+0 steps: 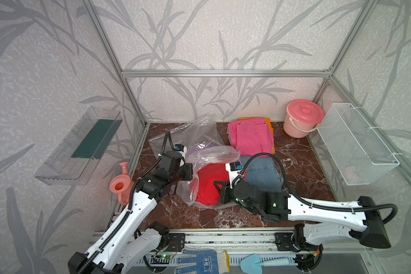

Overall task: Take the trousers out of the vacuum bag
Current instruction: Take out the trousers from the vacuum bag.

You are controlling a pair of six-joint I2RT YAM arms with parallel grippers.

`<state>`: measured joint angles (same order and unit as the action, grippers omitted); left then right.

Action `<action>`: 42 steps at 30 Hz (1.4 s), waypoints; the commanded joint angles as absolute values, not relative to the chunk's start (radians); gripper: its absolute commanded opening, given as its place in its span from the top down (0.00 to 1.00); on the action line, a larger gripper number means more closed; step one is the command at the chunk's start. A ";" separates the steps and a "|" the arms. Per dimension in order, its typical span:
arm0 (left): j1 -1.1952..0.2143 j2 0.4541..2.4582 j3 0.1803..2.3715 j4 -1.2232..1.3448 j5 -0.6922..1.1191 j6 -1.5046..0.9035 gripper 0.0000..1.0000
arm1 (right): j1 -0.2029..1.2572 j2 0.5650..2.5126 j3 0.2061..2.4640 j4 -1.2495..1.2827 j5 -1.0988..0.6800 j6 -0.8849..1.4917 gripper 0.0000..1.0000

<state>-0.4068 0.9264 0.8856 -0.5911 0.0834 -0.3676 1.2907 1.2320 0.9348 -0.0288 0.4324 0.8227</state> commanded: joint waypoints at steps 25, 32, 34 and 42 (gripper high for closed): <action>-0.409 0.947 0.884 -0.620 0.063 -0.368 1.00 | 1.353 1.103 1.238 -0.108 0.483 0.599 0.99; -0.409 0.954 0.884 -0.621 0.061 -0.369 1.00 | 1.256 1.111 1.411 -0.252 0.363 0.549 1.00; -0.409 0.959 0.884 -0.623 0.061 -0.369 1.00 | 1.218 1.118 1.459 -0.286 0.316 0.539 0.99; -0.408 0.965 0.885 -0.623 0.054 -0.368 1.00 | 1.045 1.135 1.644 -0.387 0.166 0.520 1.00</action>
